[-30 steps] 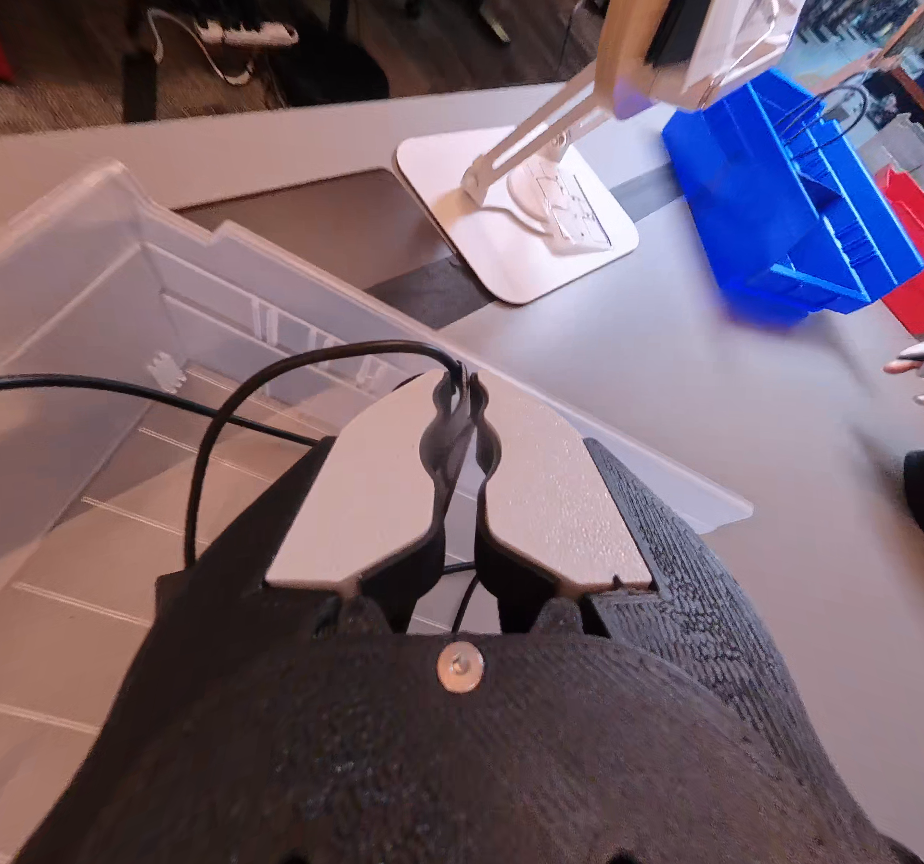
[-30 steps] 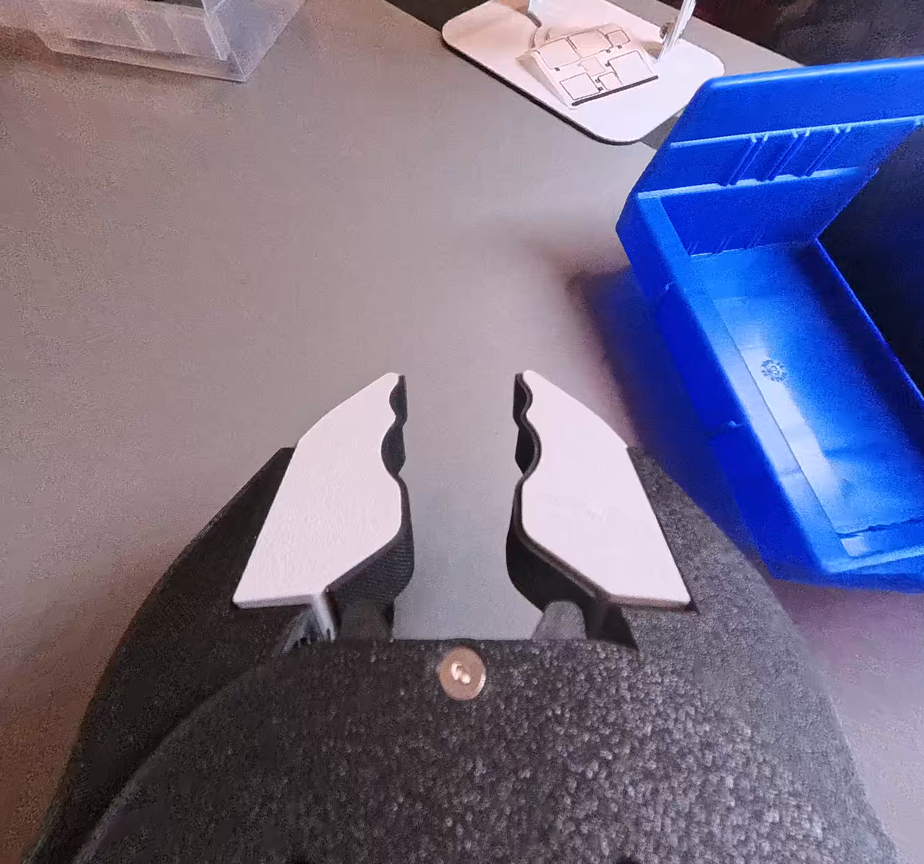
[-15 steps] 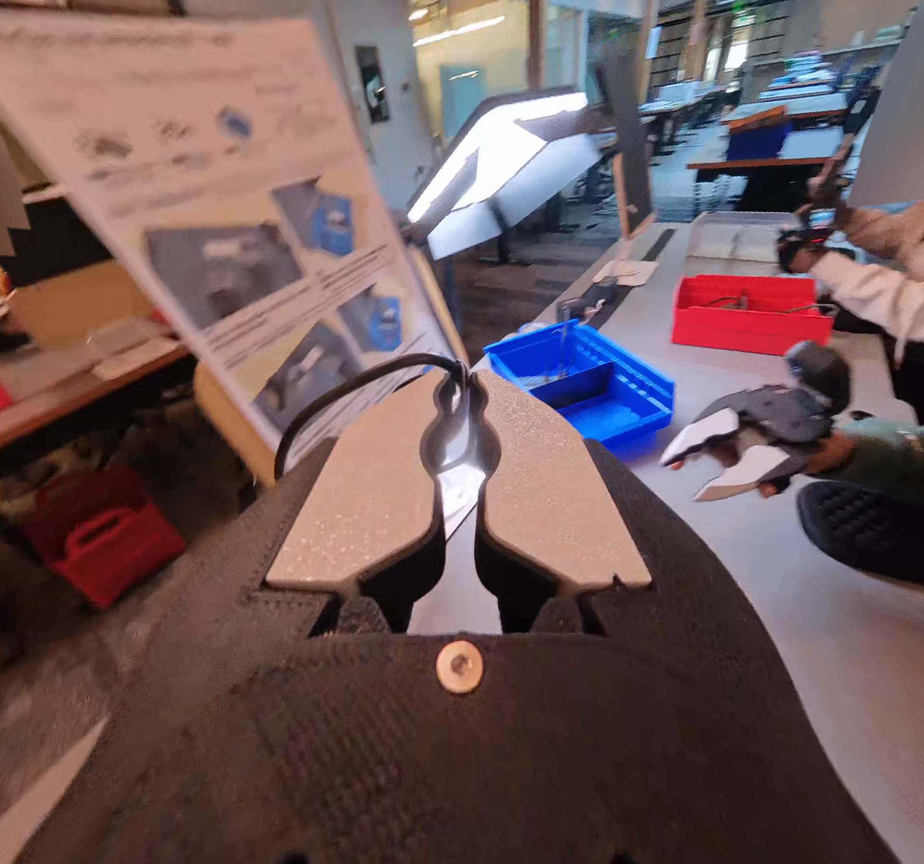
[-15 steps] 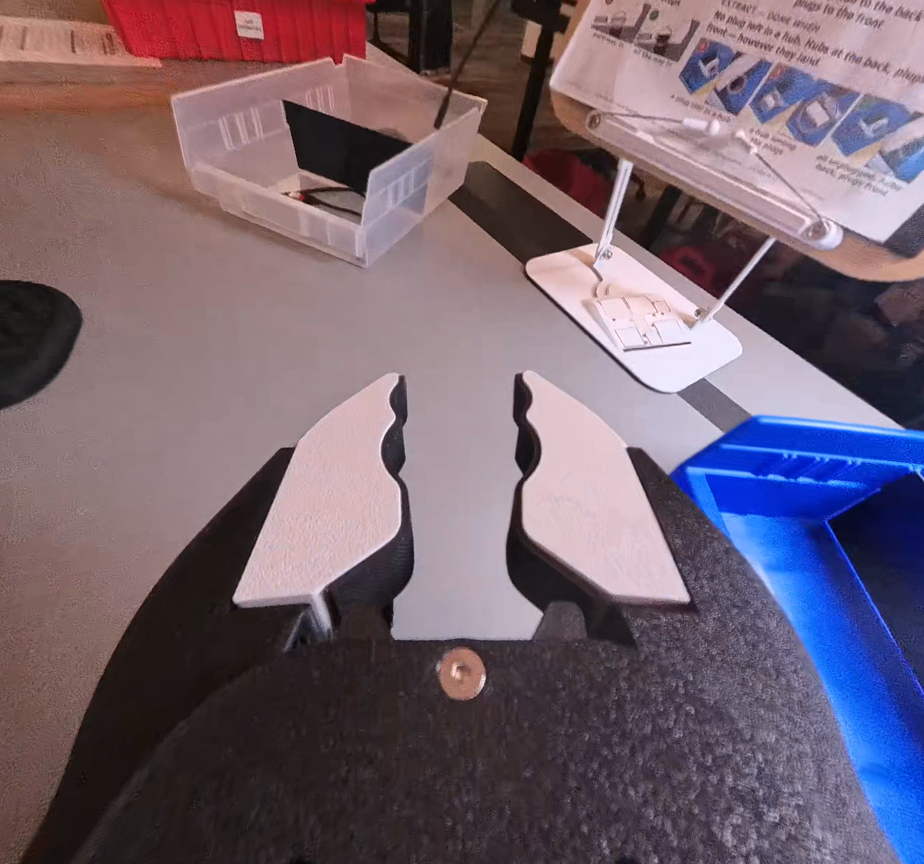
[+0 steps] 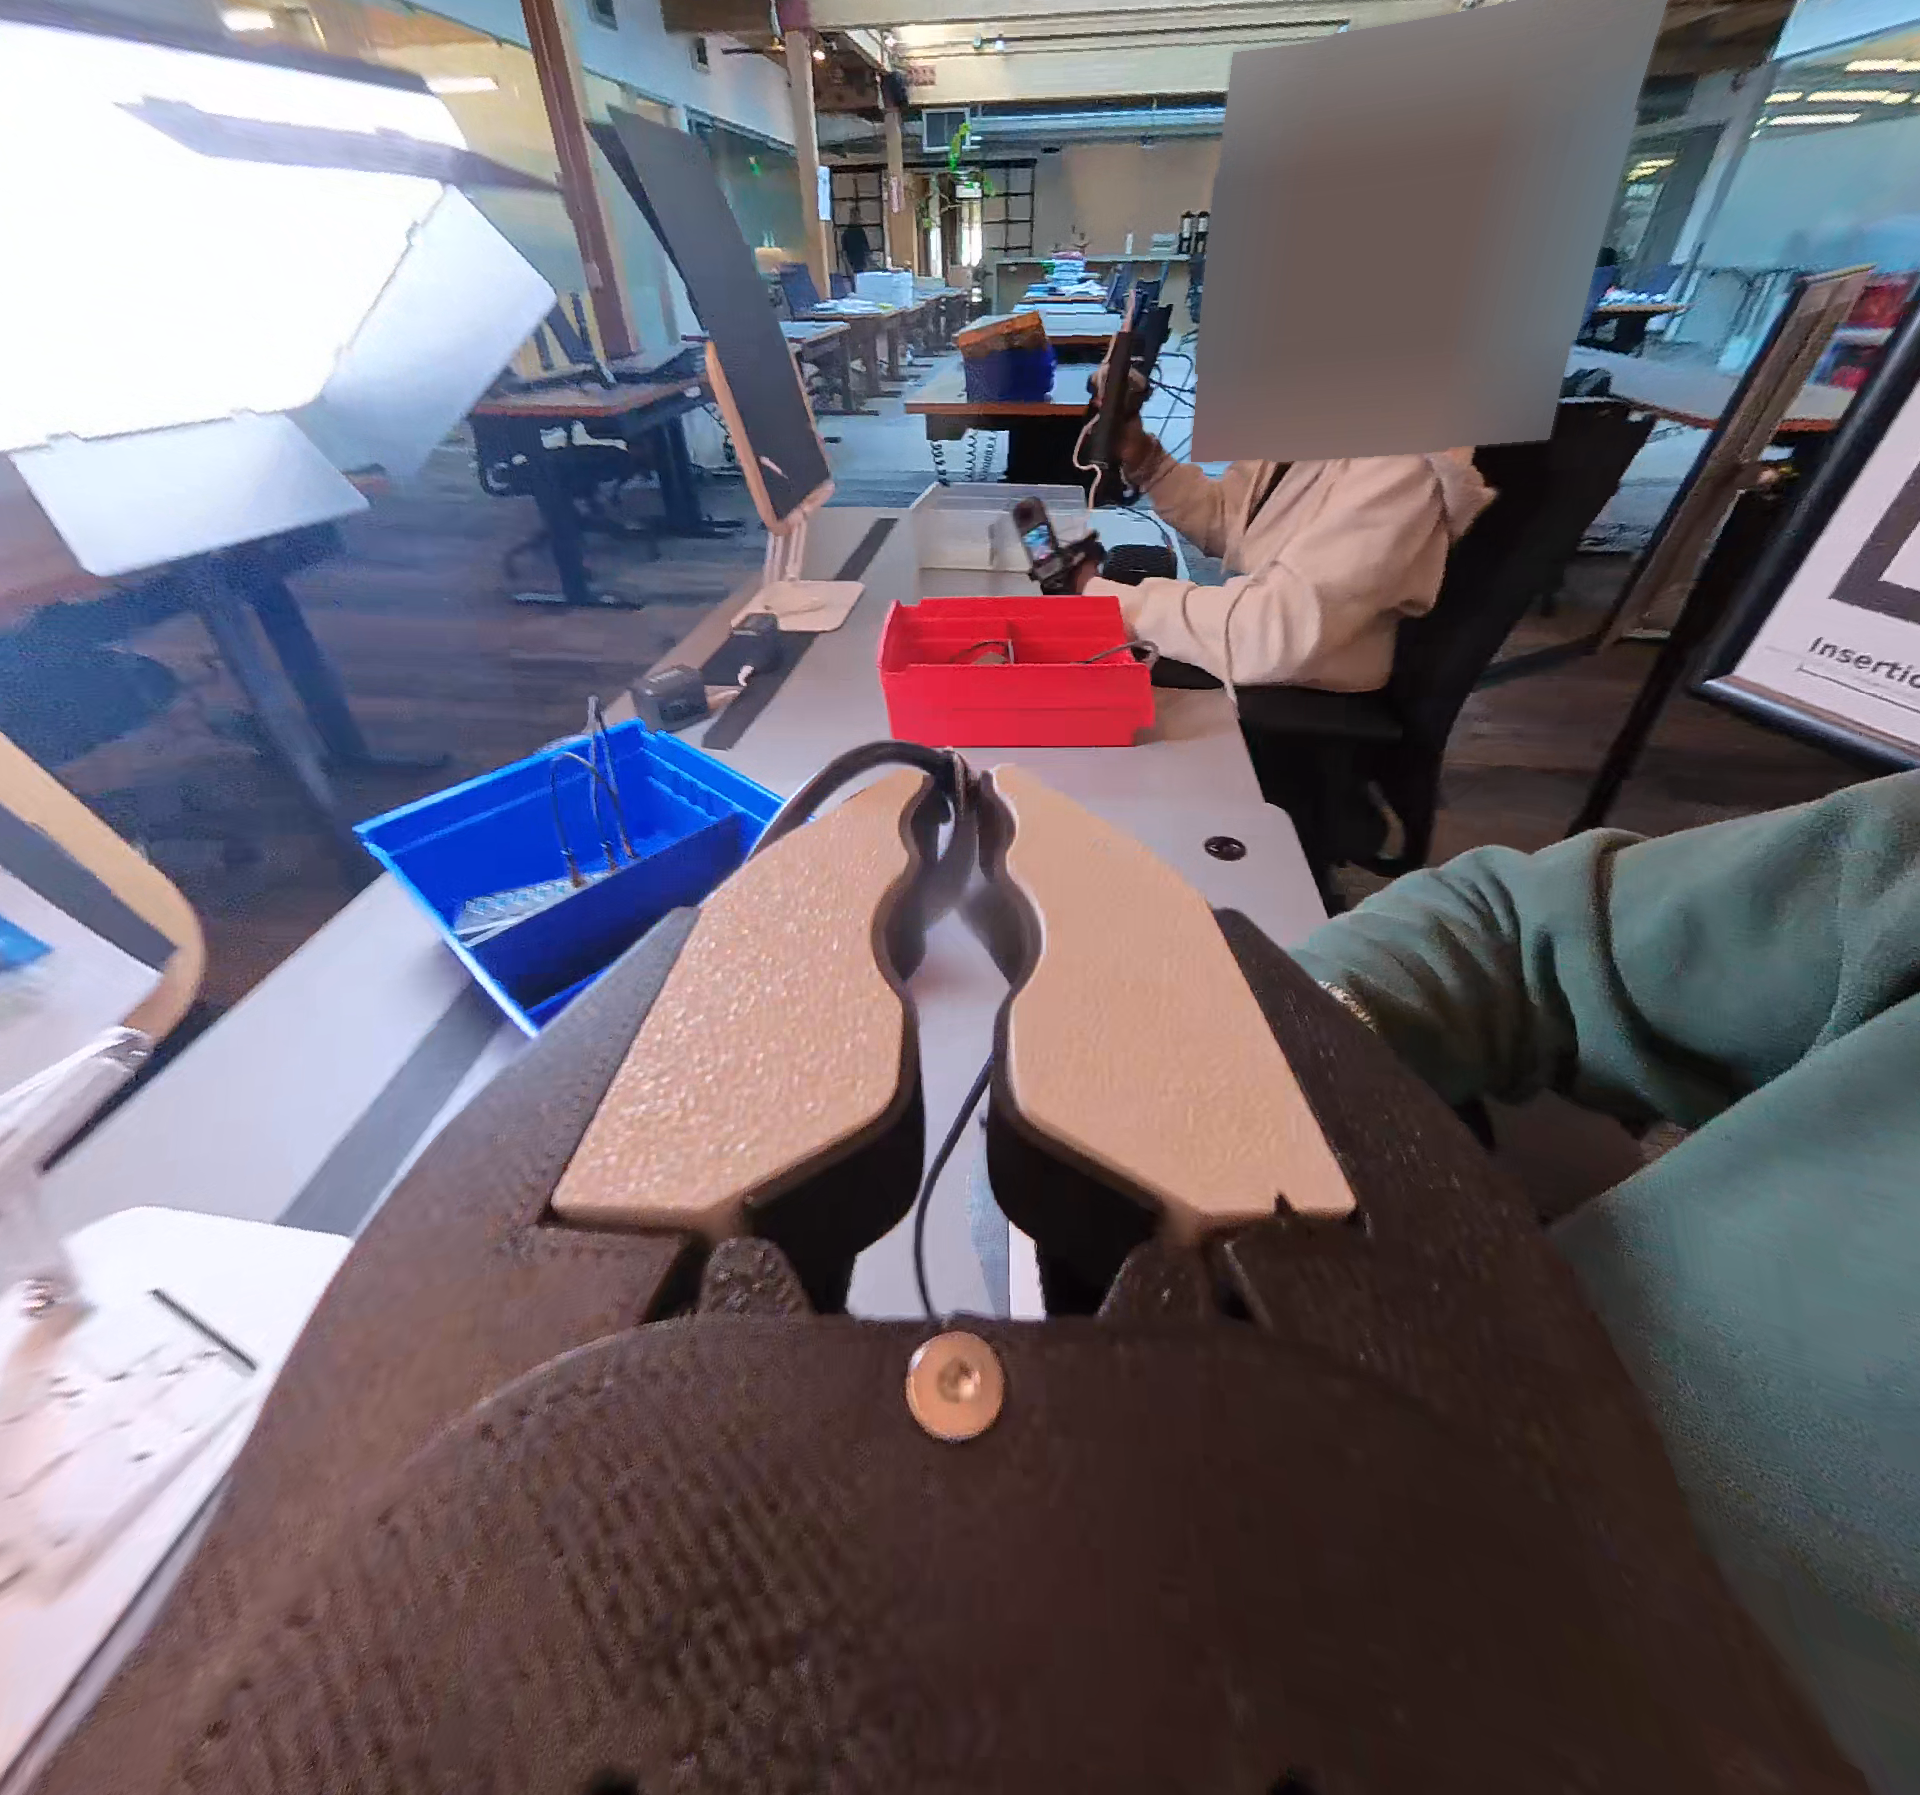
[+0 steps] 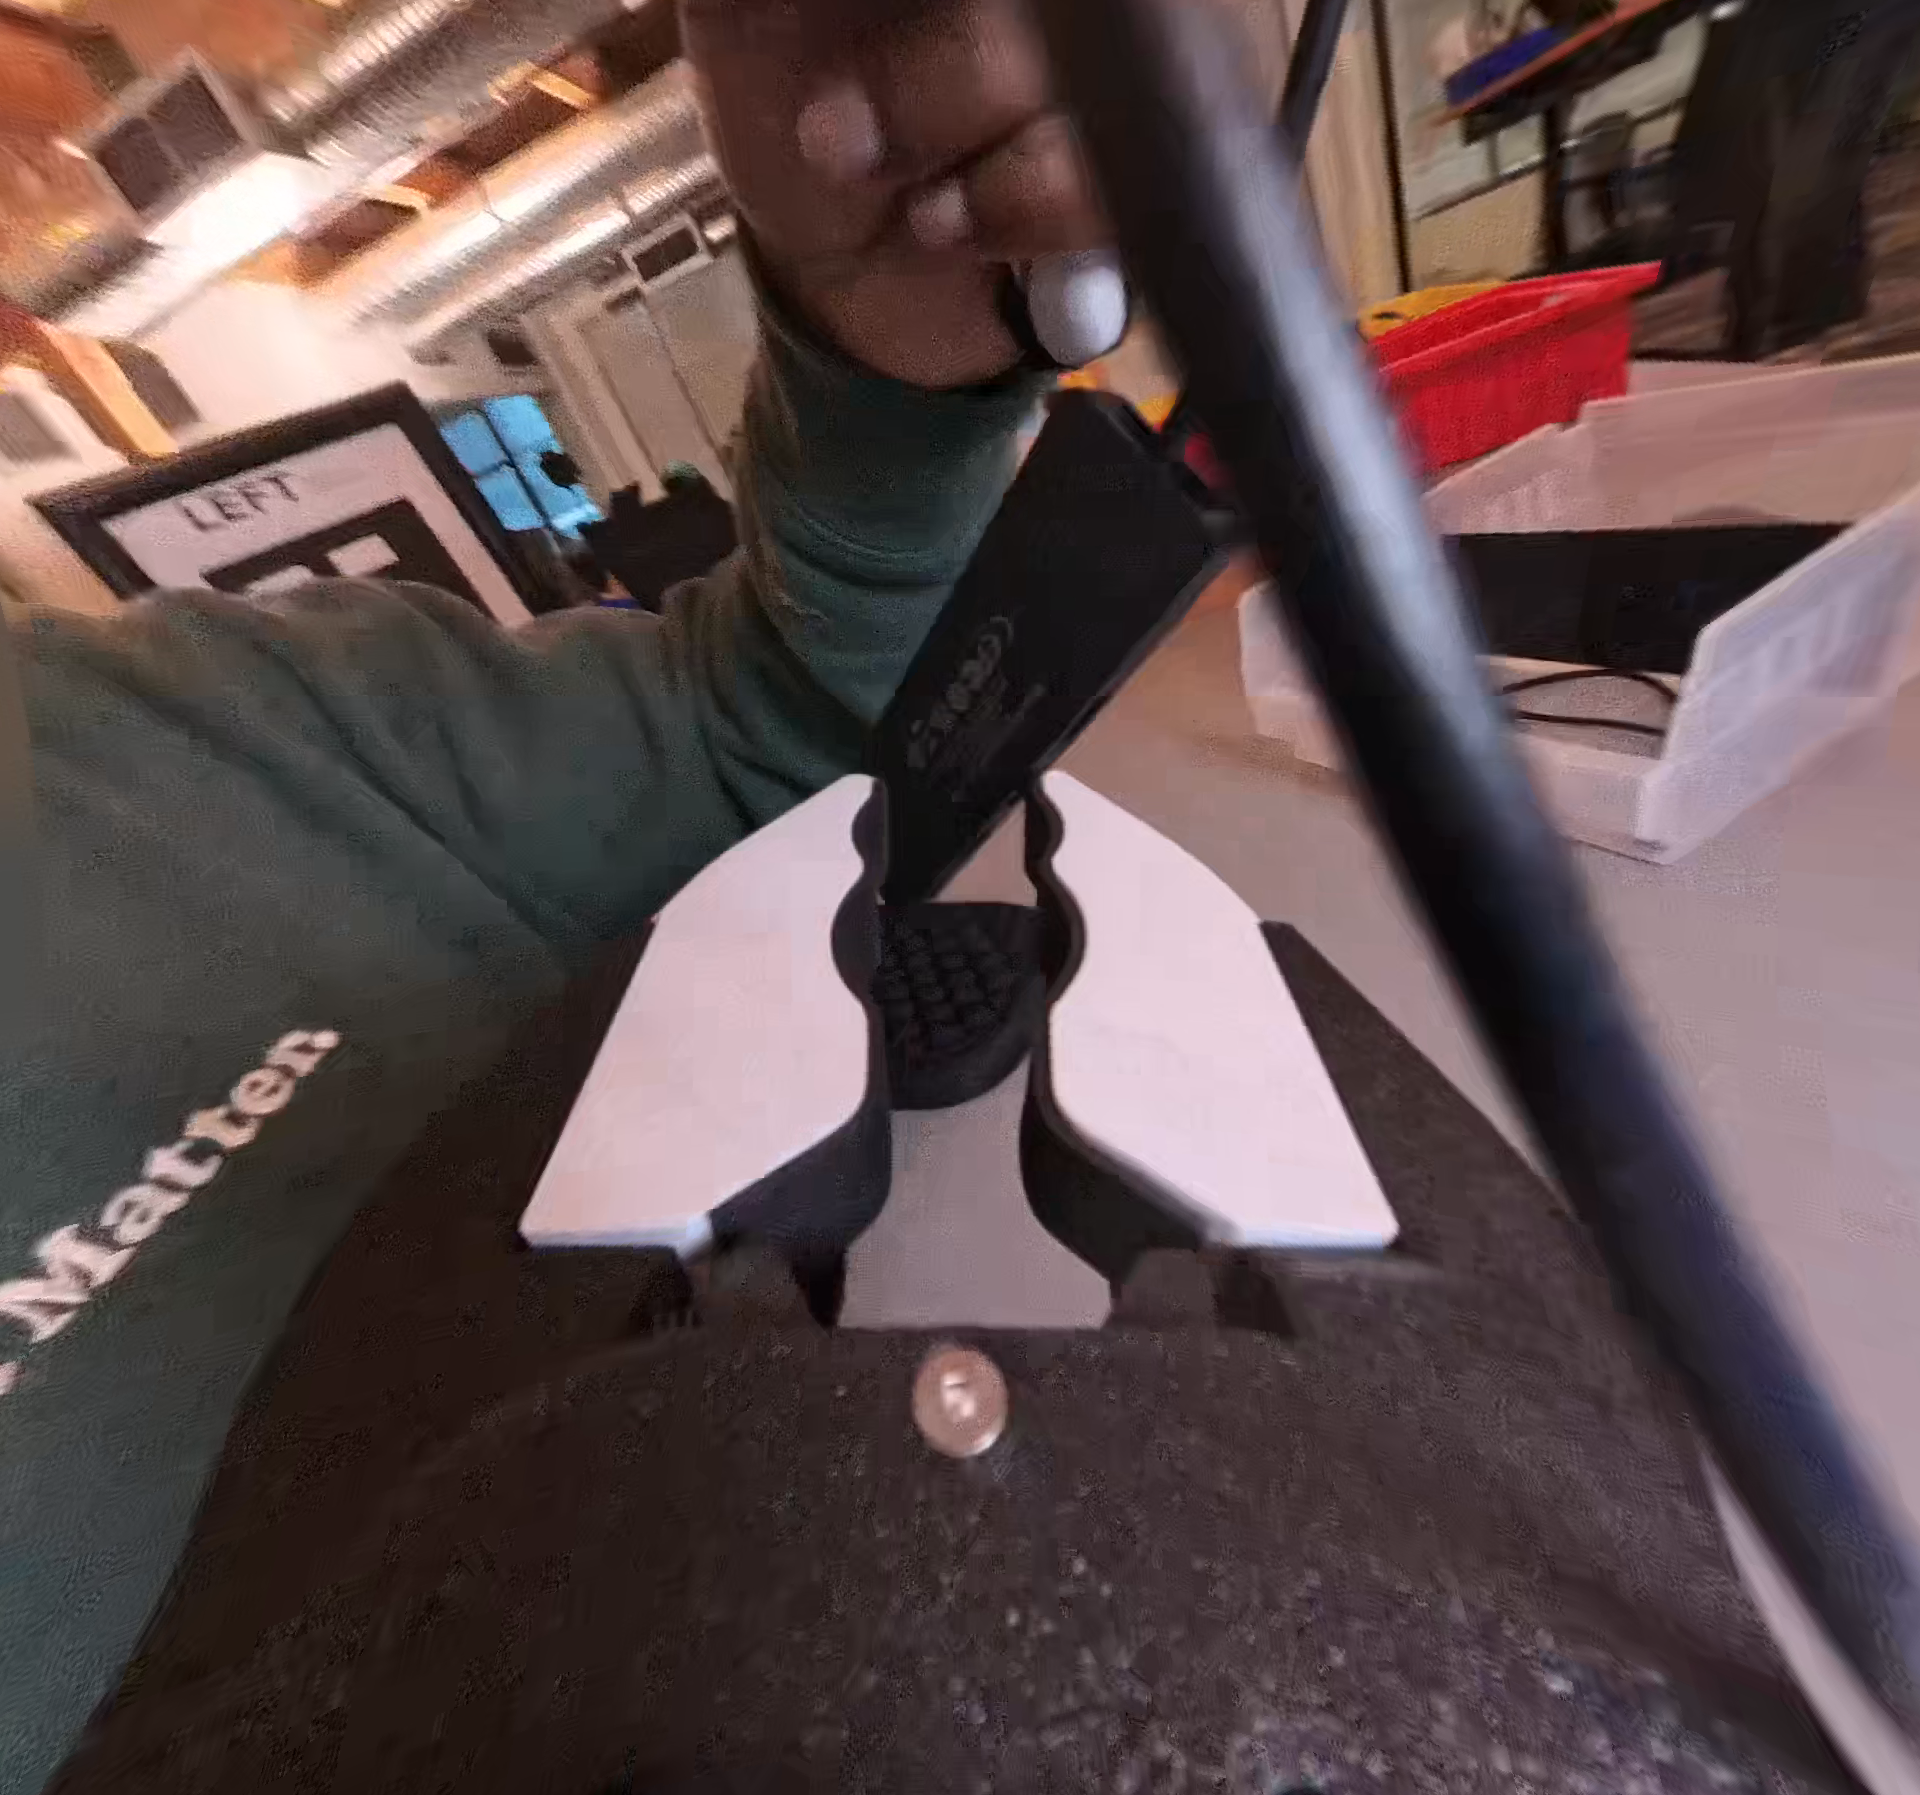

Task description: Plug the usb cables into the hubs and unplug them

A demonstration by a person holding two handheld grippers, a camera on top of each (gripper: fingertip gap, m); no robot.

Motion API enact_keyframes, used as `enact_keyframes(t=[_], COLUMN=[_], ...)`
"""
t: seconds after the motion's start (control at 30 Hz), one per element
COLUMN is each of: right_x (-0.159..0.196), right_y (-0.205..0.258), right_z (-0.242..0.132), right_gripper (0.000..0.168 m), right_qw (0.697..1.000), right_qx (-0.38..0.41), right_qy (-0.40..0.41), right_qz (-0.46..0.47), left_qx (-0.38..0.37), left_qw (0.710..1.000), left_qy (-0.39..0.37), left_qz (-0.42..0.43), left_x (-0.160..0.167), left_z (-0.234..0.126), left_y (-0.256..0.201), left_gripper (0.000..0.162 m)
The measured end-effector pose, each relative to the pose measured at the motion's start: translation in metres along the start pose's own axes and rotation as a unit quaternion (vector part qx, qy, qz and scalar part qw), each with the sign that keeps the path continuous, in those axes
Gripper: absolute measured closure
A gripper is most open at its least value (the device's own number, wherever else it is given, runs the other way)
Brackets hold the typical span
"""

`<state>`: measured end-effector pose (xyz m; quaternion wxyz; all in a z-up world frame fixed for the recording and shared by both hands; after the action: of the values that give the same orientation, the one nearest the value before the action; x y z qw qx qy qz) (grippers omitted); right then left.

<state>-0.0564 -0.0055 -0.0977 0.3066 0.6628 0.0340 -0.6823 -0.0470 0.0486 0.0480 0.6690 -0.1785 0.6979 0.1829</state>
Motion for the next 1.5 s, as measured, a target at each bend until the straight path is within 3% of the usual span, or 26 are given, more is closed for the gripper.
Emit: enact_keyframes(t=[0.07, 0.1, 0.2, 0.27, 0.37, 0.47, 0.57, 0.63, 0.7, 0.73, 0.77, 0.87, 1.0, 1.07, 1.1, 1.17, 1.23, 1.33, 1.4, 1.5], right_x=[-0.001, 0.0, 0.013, 0.015, 0.017, 0.005, -0.008, -0.009, 0.006, 0.014, 0.018, 0.021, 0.019, 0.021, 0.023, 0.028, 0.03, 0.022, 0.011, -0.004], right_y=[-0.002, -0.007, -0.023, -0.033, -0.066, -0.083, -0.089, -0.091, -0.092, -0.09, -0.088, -0.078, -0.056, -0.035, -0.027, -0.004, 0.01, 0.024, 0.026, 0.019], right_z=[-0.01, -0.015, -0.022, -0.022, -0.028, -0.049, -0.08, -0.083, -0.063, -0.051, -0.044, -0.034, -0.031, -0.035, -0.036, -0.038, -0.039, -0.04, -0.044, -0.053], right_gripper=[0.156, 0.155, 0.124, 0.112, 0.105, 0.106, 0.096, 0.083, 0.097, 0.119, 0.13, 0.131, 0.131, 0.131, 0.131, 0.131, 0.131, 0.132, 0.132, 0.132], right_qw=[0.998, 0.998, 0.999, 0.998, 0.983, 0.945, 0.865, 0.843, 0.879, 0.899, 0.908, 0.928, 0.973, 0.993, 0.997, 0.993, 0.984, 0.973, 0.97, 0.97], right_qx=[-0.015, -0.003, 0.045, 0.058, 0.179, 0.31, 0.462, 0.49, 0.436, 0.4, 0.38, 0.327, 0.202, 0.093, 0.045, -0.071, -0.141, -0.21, -0.226, -0.226], right_qy=[-0.044, -0.051, -0.013, -0.011, 0.022, 0.032, 0.052, 0.068, 0.085, 0.091, 0.092, 0.107, 0.07, 0.057, 0.055, 0.062, 0.055, 0.029, 0.001, -0.05], right_qz=[0.037, 0.042, 0.02, 0.03, -0.024, -0.099, -0.19, -0.212, -0.17, -0.153, -0.15, -0.144, -0.093, -0.035, 0.007, 0.07, 0.093, 0.095, 0.087, 0.075], left_qx=[0.009, 0.013, 0.016, 0.014, -0.004, -0.044, -0.074, -0.073, -0.063, -0.058, -0.052, -0.064, -0.042, 0.037, 0.073, 0.031, -0.038, -0.072, -0.04, 0.097], left_qw=[0.999, 0.999, 0.998, 0.996, 0.996, 0.994, 0.991, 0.99, 0.989, 0.99, 0.991, 0.991, 0.994, 0.998, 0.995, 0.996, 0.992, 0.982, 0.985, 0.969], left_qy=[-0.007, -0.012, -0.028, -0.044, -0.065, -0.089, -0.106, -0.111, -0.118, -0.114, -0.11, -0.107, -0.089, -0.021, 0.024, 0.073, 0.072, 0.061, 0.074, 0.053], left_qz=[-0.03, -0.044, -0.06, -0.07, -0.068, -0.048, -0.045, -0.049, -0.057, -0.057, -0.06, -0.054, -0.052, -0.052, -0.058, -0.048, -0.097, -0.164, -0.153, -0.222], left_x=[0.012, 0.017, 0.024, 0.026, 0.029, 0.026, 0.026, 0.028, 0.032, 0.035, 0.037, 0.038, 0.033, 0.04, 0.046, 0.057, 0.065, 0.092, 0.118, 0.146], left_z=[0.007, 0.008, 0.01, 0.012, 0.017, 0.018, 0.02, 0.025, 0.035, 0.041, 0.046, 0.046, 0.03, 0.02, 0.011, -0.009, -0.032, -0.059, -0.064, -0.052], left_y=[0.003, 0.004, 0.006, 0.004, 0.002, 0.007, 0.01, 0.006, -0.003, -0.008, -0.012, -0.009, 0.0, -0.008, -0.009, 0.021, 0.063, 0.088, 0.072, 0.01], left_gripper=[0.155, 0.155, 0.155, 0.156, 0.155, 0.155, 0.155, 0.155, 0.155, 0.155, 0.155, 0.155, 0.153, 0.133, 0.119, 0.104, 0.104, 0.111, 0.111, 0.115])
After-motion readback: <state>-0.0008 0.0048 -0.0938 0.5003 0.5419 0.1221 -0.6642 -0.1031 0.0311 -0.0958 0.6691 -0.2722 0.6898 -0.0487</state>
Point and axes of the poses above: each gripper's, where its closed fingertips meet, z out along the fingers, x out of its underside, y = z × x across the jaws, the point moved 3 cm from there along -z, back along the fingers, and after that the axes turned 5 degrees about -x, right-handed, at the moved point
